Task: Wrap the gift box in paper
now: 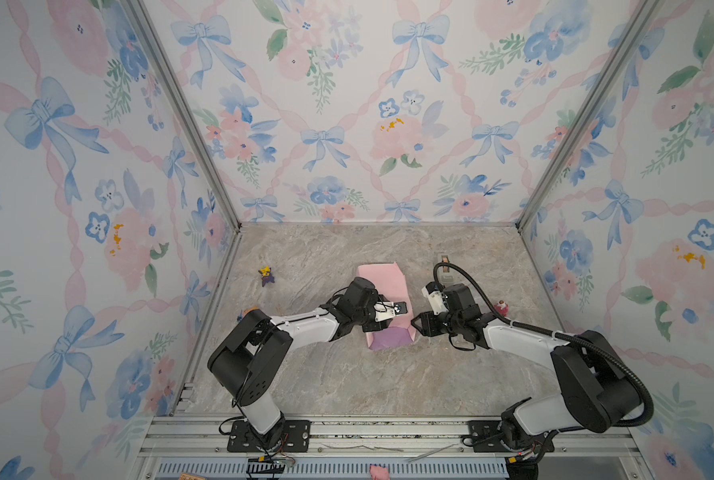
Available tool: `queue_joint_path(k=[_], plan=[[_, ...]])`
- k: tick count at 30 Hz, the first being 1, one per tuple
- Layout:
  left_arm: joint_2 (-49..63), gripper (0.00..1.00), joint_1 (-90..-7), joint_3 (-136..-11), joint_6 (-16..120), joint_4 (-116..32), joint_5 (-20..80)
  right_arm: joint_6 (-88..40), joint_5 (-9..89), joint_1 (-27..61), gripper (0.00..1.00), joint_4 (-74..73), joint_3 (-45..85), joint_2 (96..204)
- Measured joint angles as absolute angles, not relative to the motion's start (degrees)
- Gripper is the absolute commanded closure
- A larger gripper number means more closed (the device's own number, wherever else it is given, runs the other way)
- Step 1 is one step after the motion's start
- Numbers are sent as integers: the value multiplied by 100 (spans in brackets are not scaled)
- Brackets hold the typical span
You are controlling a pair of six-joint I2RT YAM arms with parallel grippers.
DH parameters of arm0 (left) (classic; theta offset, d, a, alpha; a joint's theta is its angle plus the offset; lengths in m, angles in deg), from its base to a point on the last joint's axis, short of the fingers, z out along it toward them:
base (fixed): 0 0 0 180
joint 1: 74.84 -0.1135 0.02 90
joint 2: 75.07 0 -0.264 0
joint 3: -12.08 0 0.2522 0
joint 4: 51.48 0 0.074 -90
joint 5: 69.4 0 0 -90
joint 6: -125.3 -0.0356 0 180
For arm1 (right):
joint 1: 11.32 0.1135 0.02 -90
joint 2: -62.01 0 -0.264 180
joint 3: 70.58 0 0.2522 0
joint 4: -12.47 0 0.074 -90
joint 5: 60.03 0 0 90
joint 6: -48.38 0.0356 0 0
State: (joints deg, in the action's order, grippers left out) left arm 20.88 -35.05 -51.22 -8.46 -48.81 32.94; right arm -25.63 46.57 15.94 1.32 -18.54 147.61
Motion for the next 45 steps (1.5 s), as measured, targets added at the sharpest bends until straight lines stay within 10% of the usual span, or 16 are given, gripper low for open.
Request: queue_joint_path(k=[45], plan=[[2112,54,-3435,-5141,-1100,-4879,3021,-1503,4731,2182,61,948,-2103,14942]])
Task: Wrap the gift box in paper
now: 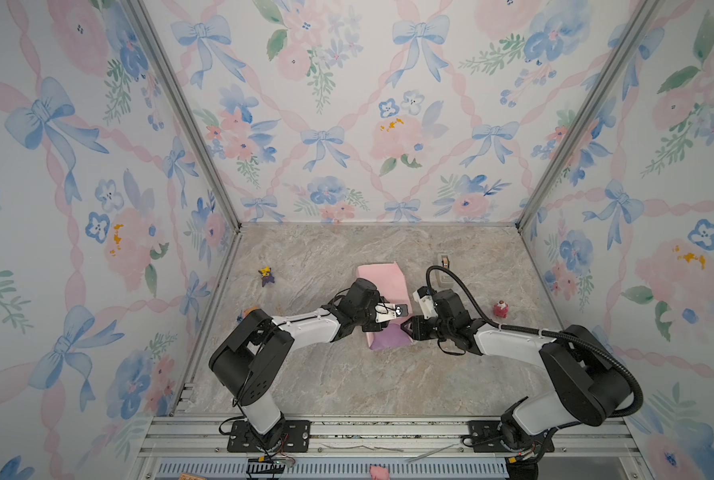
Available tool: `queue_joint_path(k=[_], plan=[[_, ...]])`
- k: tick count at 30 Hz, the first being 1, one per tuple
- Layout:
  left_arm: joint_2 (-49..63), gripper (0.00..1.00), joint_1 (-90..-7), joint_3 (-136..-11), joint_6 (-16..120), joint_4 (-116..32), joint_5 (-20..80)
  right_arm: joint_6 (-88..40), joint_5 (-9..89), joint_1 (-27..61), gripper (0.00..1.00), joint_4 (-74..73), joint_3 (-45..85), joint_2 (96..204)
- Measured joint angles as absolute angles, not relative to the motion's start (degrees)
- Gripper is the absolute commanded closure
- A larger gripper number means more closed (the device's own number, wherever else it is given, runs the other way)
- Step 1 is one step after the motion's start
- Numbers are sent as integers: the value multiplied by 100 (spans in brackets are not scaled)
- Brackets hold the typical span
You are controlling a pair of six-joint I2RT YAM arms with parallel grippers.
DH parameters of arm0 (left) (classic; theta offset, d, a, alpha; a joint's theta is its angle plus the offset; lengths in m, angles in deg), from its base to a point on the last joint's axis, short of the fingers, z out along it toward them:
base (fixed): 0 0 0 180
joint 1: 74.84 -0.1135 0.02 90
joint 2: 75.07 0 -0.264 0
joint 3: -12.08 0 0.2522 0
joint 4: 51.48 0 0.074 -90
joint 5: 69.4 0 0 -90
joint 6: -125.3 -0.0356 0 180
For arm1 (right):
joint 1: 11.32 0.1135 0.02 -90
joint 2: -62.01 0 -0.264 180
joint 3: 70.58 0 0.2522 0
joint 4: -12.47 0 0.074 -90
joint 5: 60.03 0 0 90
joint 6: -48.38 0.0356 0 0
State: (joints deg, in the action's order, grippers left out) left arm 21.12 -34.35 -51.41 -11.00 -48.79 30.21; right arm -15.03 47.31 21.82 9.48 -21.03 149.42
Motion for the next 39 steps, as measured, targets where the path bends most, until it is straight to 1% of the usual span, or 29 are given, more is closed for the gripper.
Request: queue_joint_path(k=[13,16,19,31,34,36,39], plan=[[2112,53,-3435,-5139,-1093,-4881,3049,-1450,4611,2392,63,1363,-2011,15419],[2112,53,-3435,-5139,-1093,-4884,3064,-1426,4611,2434,62,1450,-1985,15554],[2112,53,-3435,-5139,-1091,-4884,3067,-1415,4594,2482,59,1496,-1930,15659],[2112,53,-3435,-5139,-1052,-4899,3139,-1418,4465,2567,59,1662,-1749,15919],[2112,53,-3435,-5139,-1052,-4899,3152,-1424,4482,2567,54,1678,-1749,15917],[2112,53,-3435,-5139,-1052,-4899,3152,-1435,4493,2580,54,1654,-1786,15843],[2112,53,-3435,-5133,-1052,-4908,3150,-1439,4517,2585,54,1522,-2042,15362]])
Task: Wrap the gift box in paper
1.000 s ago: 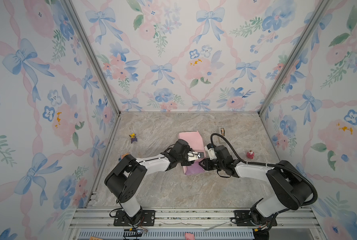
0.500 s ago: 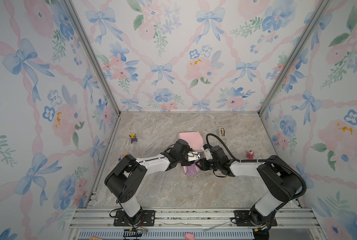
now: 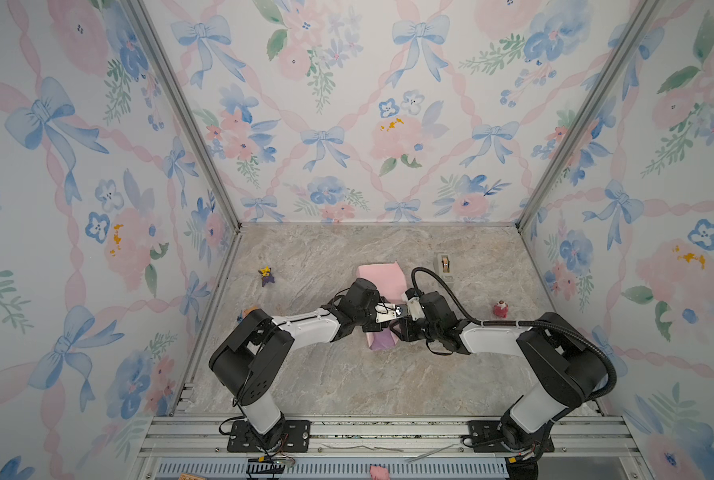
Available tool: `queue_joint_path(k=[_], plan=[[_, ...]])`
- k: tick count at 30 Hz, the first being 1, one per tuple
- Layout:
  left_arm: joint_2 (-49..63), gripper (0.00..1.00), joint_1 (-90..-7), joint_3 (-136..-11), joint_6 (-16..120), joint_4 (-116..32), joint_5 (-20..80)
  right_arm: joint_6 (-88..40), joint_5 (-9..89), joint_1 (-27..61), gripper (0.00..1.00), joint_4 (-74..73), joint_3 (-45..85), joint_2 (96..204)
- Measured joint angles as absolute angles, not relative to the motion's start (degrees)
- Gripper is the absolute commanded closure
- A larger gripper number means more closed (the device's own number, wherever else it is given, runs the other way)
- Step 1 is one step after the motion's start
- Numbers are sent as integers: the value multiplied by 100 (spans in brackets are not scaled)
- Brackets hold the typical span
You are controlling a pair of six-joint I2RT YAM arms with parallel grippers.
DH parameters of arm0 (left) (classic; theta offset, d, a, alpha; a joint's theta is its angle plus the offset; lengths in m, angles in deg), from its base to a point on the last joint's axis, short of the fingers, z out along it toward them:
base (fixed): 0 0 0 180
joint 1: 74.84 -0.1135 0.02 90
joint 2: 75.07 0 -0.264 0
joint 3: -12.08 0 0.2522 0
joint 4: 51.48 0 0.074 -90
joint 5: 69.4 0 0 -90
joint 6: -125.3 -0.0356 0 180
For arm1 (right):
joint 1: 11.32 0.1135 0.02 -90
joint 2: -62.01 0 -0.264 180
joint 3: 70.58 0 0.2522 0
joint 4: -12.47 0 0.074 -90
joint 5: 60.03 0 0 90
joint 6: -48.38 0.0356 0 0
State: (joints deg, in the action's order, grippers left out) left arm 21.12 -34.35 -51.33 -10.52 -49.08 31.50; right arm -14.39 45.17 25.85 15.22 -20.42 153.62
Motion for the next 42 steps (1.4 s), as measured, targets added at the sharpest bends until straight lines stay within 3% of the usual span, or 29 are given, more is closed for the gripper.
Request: queue_joint_path(k=[3,7,11,15,34,42], plan=[[2112,53,-3435,-5128,-1052,-4925,3150,-1385,4679,2473,57,1514,-2343,14715],[2112,53,-3435,-5128,-1050,-4936,3150,-1153,4871,2163,73,1651,-2802,14188],[2112,53,-3435,-5128,-1050,-4940,3152,-884,4882,1925,88,1660,-3034,14280],[2112,53,-3435,-5128,-1050,-4943,3152,-535,4902,1911,95,2032,-3027,14704],[2112,53,-3435,-5117,-1050,-4947,3152,42,4598,2346,100,3072,-2446,16000],[2112,53,-3435,-5106,-1047,-4973,3150,38,4441,2414,100,3066,-2431,16075]])
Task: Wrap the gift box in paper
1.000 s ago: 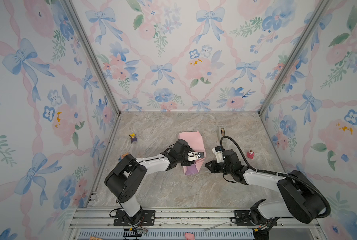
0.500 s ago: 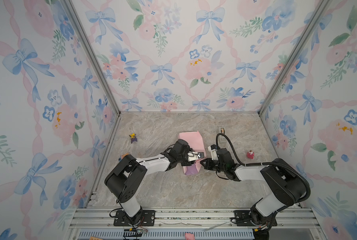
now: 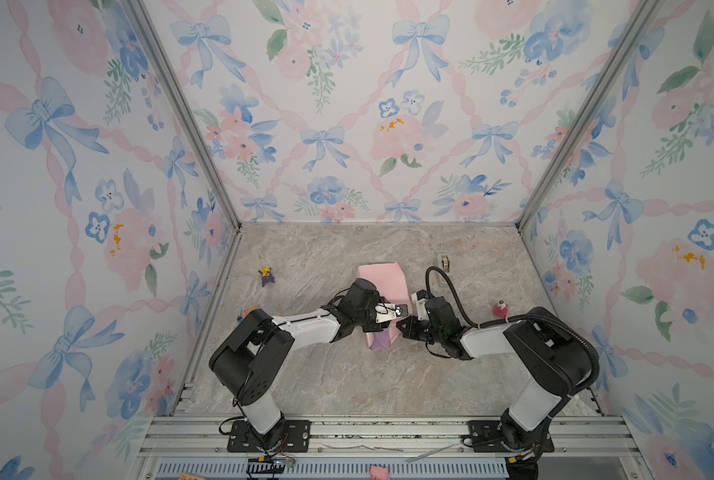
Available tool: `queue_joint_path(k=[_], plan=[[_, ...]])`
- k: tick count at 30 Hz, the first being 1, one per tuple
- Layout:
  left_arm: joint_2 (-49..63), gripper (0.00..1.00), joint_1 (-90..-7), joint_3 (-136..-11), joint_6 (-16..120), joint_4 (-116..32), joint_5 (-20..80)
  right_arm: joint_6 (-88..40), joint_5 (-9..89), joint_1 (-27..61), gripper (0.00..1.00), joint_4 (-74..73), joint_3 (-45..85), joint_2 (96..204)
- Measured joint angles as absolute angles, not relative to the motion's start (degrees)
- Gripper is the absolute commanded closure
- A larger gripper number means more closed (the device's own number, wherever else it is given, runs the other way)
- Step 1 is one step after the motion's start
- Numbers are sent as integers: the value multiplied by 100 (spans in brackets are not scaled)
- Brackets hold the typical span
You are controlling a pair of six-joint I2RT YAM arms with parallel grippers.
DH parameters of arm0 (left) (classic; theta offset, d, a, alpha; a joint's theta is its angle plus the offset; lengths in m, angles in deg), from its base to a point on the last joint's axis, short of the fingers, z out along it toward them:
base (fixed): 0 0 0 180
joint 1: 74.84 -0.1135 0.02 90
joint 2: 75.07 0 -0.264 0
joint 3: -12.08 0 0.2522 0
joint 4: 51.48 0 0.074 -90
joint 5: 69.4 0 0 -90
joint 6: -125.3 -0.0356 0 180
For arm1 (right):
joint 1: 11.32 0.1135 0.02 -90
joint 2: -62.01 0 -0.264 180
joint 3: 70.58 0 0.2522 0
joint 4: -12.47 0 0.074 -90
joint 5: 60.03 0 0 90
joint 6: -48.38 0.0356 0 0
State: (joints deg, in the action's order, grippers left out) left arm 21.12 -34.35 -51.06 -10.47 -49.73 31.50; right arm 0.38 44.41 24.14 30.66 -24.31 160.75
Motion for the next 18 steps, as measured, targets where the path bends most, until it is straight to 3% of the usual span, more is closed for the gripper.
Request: queue_joint_path(k=[18], plan=[[2112,53,-3435,-5102,-945,-4988,3156,-187,4406,2773,100,2425,-2758,15071]])
